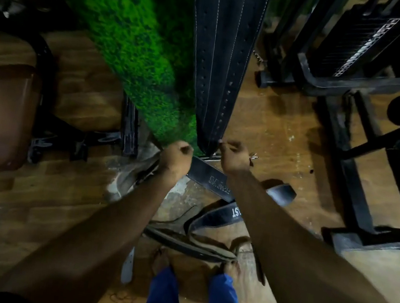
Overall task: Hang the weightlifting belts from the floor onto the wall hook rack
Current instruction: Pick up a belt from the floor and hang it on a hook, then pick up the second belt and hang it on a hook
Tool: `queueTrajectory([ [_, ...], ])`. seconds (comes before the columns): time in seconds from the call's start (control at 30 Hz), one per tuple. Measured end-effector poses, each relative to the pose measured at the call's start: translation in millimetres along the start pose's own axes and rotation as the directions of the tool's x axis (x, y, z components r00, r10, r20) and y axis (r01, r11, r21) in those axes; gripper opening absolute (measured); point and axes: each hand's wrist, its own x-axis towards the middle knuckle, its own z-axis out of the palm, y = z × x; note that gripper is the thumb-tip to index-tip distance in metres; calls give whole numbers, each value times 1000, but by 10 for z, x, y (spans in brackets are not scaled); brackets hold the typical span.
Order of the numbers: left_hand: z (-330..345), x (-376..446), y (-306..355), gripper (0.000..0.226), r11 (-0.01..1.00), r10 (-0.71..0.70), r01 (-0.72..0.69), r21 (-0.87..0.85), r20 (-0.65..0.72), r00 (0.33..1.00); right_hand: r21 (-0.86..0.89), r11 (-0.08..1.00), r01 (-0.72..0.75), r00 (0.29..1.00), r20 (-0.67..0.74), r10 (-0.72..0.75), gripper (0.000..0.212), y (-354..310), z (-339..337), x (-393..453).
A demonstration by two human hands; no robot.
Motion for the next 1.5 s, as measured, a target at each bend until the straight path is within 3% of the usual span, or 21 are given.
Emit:
queueTrajectory([
  [0.1, 172, -342, -456, 19, 997, -81, 83, -3, 217, 973, -24, 996, -81, 981, 174, 84, 13, 404, -16, -128],
  [0.17, 259, -541, -691, 21, 994, -98, 107, -16, 279, 955, -23, 978, -206, 929, 308, 203, 19, 666, -34, -220],
  [0.23, 336, -663, -888, 30, 997, -52, 65, -40, 261, 964, -87, 968, -236, 893, 374, 251, 19, 844, -61, -262],
  [0.3, 460, -625, -1203, 32, 992, -57, 81, -99, 229, 972, -151, 968, -200, 888, 390, 244, 18, 943, -72, -252],
  [0.4, 502, -546, -1394, 18, 978, -88, 128, -162, 234, 968, -220, 961, -165, 894, 377, 240, 17, 1054, -27, -173],
  [0.47, 425, -547, -1250, 10, 972, -123, 164, -171, 227, 966, -235, 955, -182, 894, 364, 260, 19, 1137, 74, -90],
  [0.6, 459, -235, -1586, 6, 956, -180, 231, -181, 264, 948, -248, 936, -249, 885, 334, 324, 15, 1396, 451, 168],
  [0.87, 743, 1089, -3123, 19, 958, -277, 285, 6, 260, 925, -237, 887, -396, 781, 421, 461, 19, 2325, 1819, 1006],
  [1.0, 919, 1862, -3865, 21, 986, -159, 140, 91, 273, 949, -191, 885, -424, 777, 426, 464, 14, 2960, 2510, 1508],
  [1.1, 1051, 2464, -4373, 45, 992, -27, -5, 127, 245, 969, -160, 893, -420, 809, 381, 448, 18, 3379, 3042, 1991],
  [1.2, 1242, 2988, -4741, 63, 977, 63, -110, 182, 248, 967, -104, 910, -401, 855, 314, 412, 39, 3707, 3519, 2574],
  [1.33, 1530, 3388, -4985, 54, 951, 144, -189, 245, 190, 971, -84, 950, -300, 899, 307, 311, 27, 4107, 4023, 3150],
  [1.43, 1750, 3454, -5331, 52, 853, 324, -356, 381, 148, 934, -30, 961, -275, 911, 312, 270, 23, 4273, 4205, 3316],
  [1.5, 1815, 3499, -5448, 43, 830, 357, -384, 405, 144, 923, -78, 971, -227, 928, 285, 240, 20, 4336, 4253, 3414],
])
